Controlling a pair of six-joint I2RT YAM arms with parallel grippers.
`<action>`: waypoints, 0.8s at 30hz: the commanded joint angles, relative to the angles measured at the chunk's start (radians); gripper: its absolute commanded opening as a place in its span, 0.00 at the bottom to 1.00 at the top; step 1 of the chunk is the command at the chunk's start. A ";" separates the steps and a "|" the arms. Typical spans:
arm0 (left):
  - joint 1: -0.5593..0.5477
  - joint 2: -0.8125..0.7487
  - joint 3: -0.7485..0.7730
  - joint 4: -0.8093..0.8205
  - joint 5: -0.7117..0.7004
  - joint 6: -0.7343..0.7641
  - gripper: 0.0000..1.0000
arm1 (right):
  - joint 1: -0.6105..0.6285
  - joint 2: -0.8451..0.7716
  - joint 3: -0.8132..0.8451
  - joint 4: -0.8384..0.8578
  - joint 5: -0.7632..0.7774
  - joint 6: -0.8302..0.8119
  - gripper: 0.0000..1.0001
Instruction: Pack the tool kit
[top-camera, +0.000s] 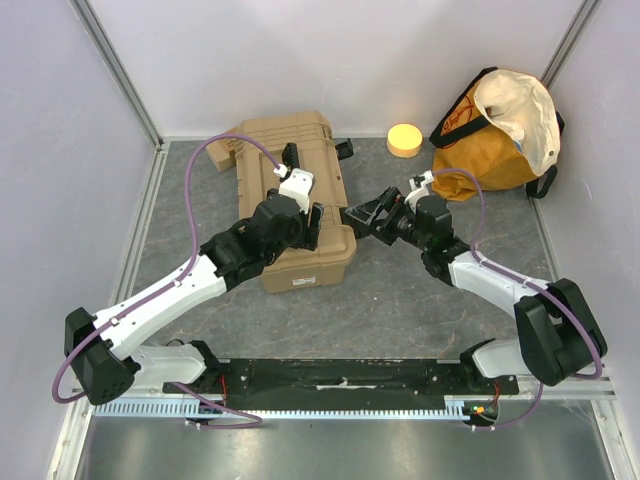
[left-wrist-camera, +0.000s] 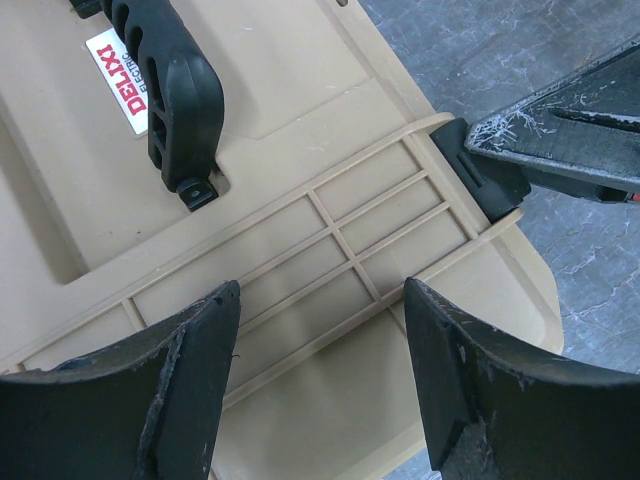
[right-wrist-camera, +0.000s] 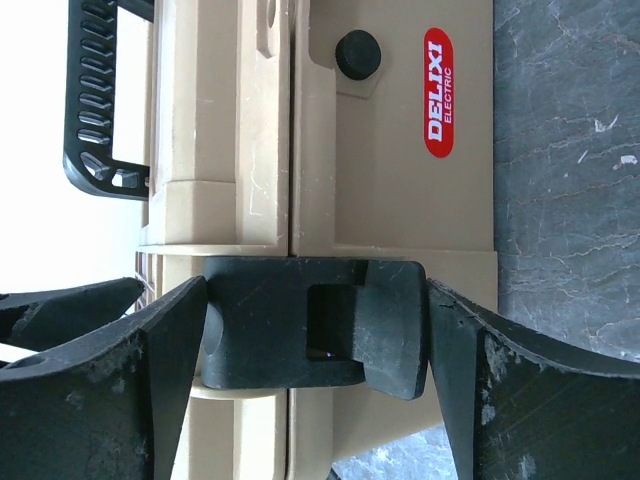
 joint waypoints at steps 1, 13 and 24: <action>0.006 0.093 -0.081 -0.269 0.041 -0.076 0.73 | 0.054 0.027 -0.069 -0.097 -0.028 -0.081 0.90; 0.006 0.093 -0.078 -0.278 0.040 -0.079 0.73 | 0.055 0.031 -0.140 -0.122 0.049 -0.109 0.98; 0.006 0.090 -0.055 -0.293 0.040 -0.079 0.73 | 0.055 -0.044 -0.097 -0.220 0.110 -0.152 0.98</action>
